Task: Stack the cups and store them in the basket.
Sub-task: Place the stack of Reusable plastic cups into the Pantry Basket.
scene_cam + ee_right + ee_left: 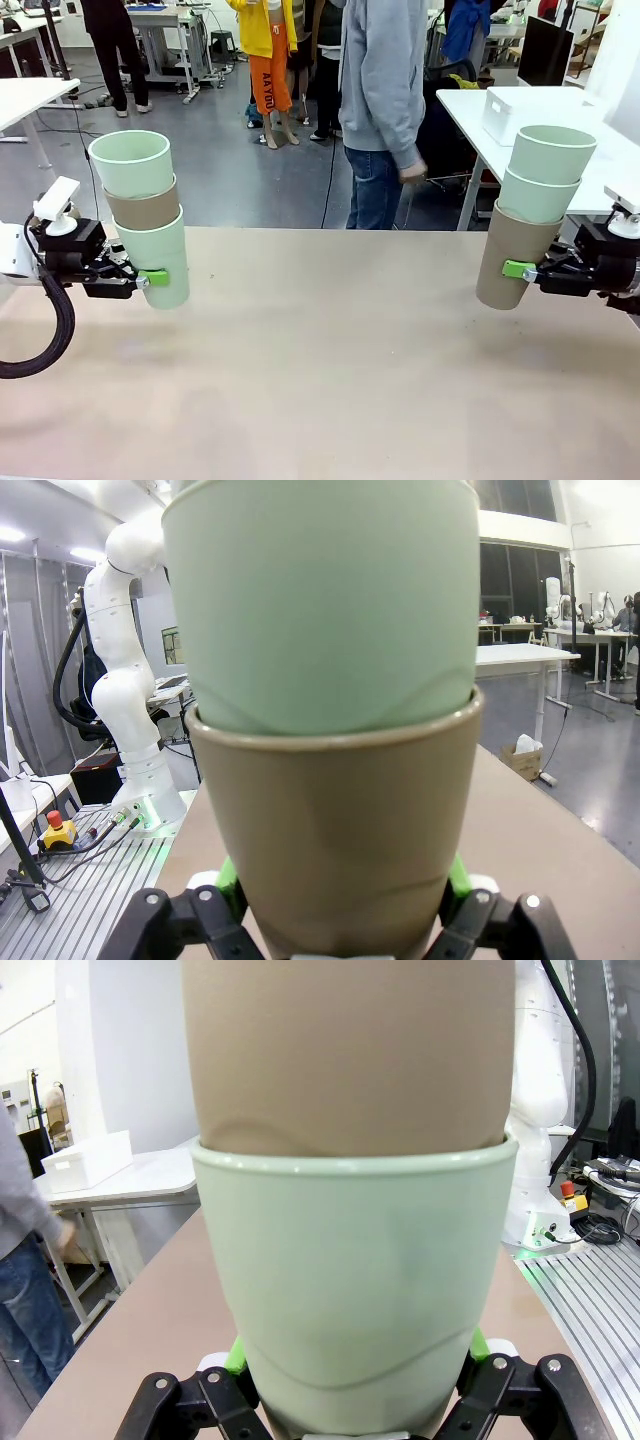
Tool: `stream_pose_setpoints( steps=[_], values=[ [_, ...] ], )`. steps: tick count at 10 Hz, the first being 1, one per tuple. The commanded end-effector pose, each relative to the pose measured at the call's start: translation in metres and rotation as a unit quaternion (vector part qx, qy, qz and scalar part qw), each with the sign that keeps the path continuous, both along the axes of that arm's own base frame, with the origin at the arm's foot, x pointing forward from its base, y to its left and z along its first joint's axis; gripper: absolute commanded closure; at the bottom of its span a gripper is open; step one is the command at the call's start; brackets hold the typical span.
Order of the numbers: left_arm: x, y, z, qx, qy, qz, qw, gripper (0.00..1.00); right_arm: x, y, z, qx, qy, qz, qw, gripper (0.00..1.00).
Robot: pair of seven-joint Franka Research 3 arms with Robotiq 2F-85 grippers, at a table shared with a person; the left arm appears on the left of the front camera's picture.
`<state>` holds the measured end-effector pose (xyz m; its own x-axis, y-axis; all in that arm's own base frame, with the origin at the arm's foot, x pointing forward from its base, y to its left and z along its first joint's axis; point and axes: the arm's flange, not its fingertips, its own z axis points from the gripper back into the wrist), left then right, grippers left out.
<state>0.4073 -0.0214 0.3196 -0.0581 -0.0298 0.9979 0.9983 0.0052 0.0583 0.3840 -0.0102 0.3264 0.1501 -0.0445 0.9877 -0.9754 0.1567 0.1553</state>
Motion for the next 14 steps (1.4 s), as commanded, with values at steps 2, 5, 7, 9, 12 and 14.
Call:
stream_pose_setpoints(
  steps=[2,5,7,9,12,14],
  values=[
    [-0.0003,-0.0007,0.0037,-0.004,-0.004,-0.003,1.000,0.15,-0.0001,-0.0001,0.0039,0.000,-0.005,0.000,1.000,0.14],
    [-0.0003,-0.0007,0.0037,-0.004,-0.004,-0.003,1.000,0.15,-0.0001,-0.0001,0.0039,0.000,-0.005,0.000,1.000,0.14],
    [-0.0003,-0.0007,0.0037,-0.004,-0.004,-0.003,1.000,0.15,-0.0001,-0.0001,0.0039,0.000,-0.005,0.000,1.000,0.14],
    [-0.0003,-0.0007,0.0037,-0.004,-0.004,-0.003,1.000,0.15,-0.0001,-0.0001,0.0039,0.000,-0.005,0.000,1.000,0.14],
    [-0.0003,-0.0007,0.0037,-0.004,-0.004,-0.003,1.000,0.15,-0.0001,-0.0001,0.0039,0.000,-0.005,0.000,1.000,0.14],
    [-0.0003,-0.0007,0.0037,-0.004,-0.004,-0.003,1.000,0.15,-0.0001,-0.0001,0.0039,0.000,-0.005,0.000,1.000,0.14]
  ],
)
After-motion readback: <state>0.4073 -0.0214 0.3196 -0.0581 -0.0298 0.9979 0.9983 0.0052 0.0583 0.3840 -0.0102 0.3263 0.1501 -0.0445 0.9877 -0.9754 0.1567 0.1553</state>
